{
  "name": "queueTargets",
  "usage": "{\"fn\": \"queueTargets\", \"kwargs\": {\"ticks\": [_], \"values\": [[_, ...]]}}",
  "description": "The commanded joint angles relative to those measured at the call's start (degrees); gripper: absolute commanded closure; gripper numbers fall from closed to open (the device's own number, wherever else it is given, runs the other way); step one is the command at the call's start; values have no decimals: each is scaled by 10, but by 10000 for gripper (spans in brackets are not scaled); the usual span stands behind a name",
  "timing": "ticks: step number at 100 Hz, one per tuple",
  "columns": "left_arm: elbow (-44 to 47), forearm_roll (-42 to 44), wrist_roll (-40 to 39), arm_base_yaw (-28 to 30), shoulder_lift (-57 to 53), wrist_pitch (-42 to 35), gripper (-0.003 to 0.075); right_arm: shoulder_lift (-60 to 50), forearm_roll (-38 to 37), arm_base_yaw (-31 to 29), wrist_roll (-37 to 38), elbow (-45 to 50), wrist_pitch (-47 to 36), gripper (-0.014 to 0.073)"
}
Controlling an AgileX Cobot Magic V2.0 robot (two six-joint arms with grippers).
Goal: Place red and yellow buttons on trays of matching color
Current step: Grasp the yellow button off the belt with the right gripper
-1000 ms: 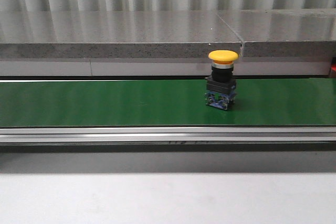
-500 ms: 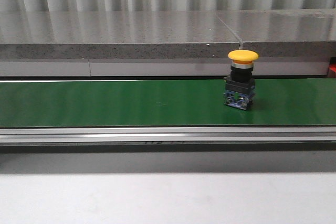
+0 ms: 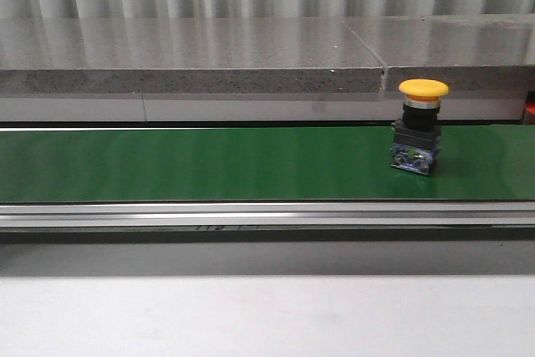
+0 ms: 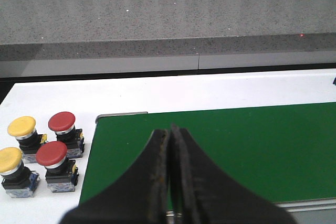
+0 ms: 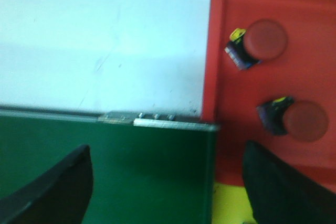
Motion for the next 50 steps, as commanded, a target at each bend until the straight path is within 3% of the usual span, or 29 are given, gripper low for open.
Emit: {"fn": "queueTargets", "kwargs": {"ticks": [1,28,50], "values": [[-17,-5,-4,0,2,-41,740,-72,1,16,-7,48,-13,11],[-17,-5,-4,0,2,-41,740,-177,1,71,-7,228,-29,11],[-17,-5,-4,0,2,-41,740,-185,2,117,-7,262,2,11]]}}
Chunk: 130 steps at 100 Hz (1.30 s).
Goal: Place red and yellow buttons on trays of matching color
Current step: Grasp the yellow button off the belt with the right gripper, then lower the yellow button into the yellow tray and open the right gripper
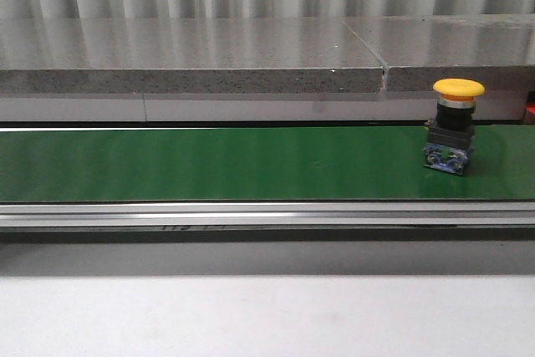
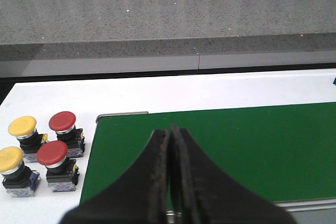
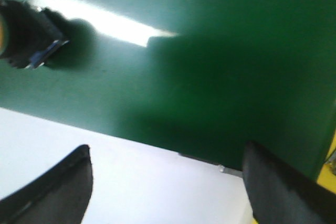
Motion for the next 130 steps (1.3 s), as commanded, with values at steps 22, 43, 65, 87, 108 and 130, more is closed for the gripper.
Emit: {"fn": "queueTargets", "kwargs": {"ticks": [22,43,65,87,108,130], "values": [[-17,-5,-4,0,2,-41,740,6,2,58,-15,-9,-20,11],[-17,-5,-4,0,2,-41,740,35,2,78,-23,-11,-81,11],[-17,-5,-4,0,2,-41,740,66,2,78,-23,-11,-141,12],[-17,-5,-4,0,2,-41,740,71,2,78,-23,-11,-169,191],[-17,-5,-4,0,2,-41,740,68,2,78,-19,-11,-134,520],[-17,-5,-4,0,2,-41,740,37,1,62,-3,-11,-114,524]]}}
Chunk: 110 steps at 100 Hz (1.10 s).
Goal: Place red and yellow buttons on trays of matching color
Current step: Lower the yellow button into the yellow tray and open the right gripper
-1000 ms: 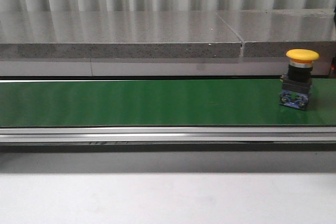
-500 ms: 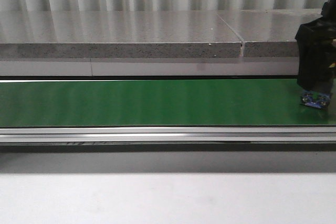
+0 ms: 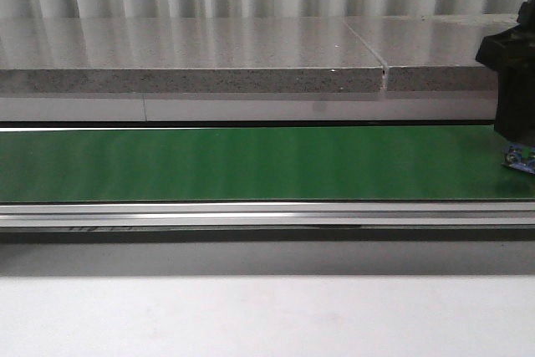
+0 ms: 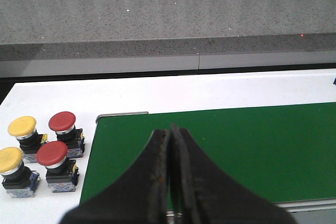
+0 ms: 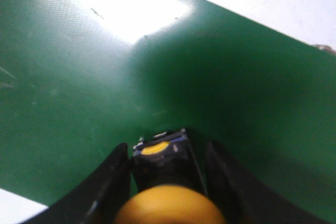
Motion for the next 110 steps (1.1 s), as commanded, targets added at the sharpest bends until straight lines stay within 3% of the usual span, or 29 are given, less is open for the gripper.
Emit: {"fn": "queueTargets", "kwargs": {"ticks": [1,26,51,66,110], "values": [[-17,-5,-4,0,2,-41,740,-48,4,-14,4,-15,6,524],[-17,-5,-4,0,2,-41,740,-109,4,-98,21,-9,44,524],[-17,-5,-4,0,2,-41,740,-162,4,-278,31,53,55,524],[-17,-5,-4,0,2,-41,740,-179,4,-366,66,85,-10,524],[-17,-5,-4,0,2,-41,740,-155,4,-474,104,86,-141,524]]}}
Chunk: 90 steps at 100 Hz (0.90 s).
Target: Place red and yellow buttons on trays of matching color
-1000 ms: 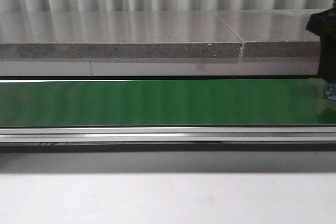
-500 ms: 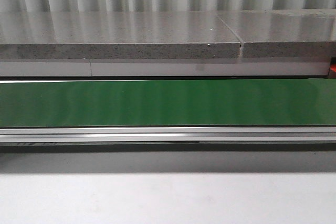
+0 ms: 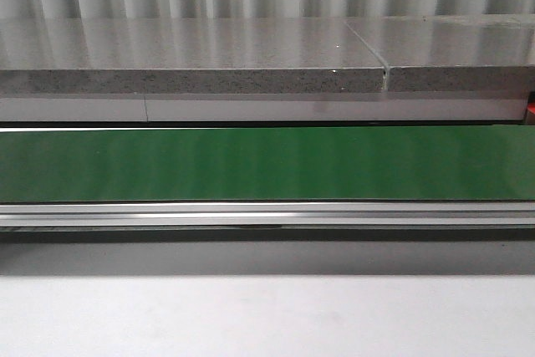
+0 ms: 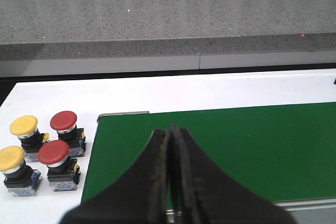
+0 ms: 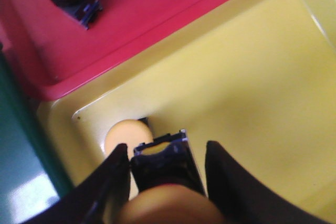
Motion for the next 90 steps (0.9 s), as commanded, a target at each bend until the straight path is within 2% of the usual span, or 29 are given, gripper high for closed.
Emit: {"fn": "queueTargets", "kwargs": {"ticks": [1,45,90], "values": [[-17,-5,-4,0,2,-41,740,0,4,-20,4,-14,-53,524],[-17,-5,-4,0,2,-41,740,118,41,-26,10,-15,-167,524],[-17,-5,-4,0,2,-41,740,198,60,-23,10,-16,-193,524]]}}
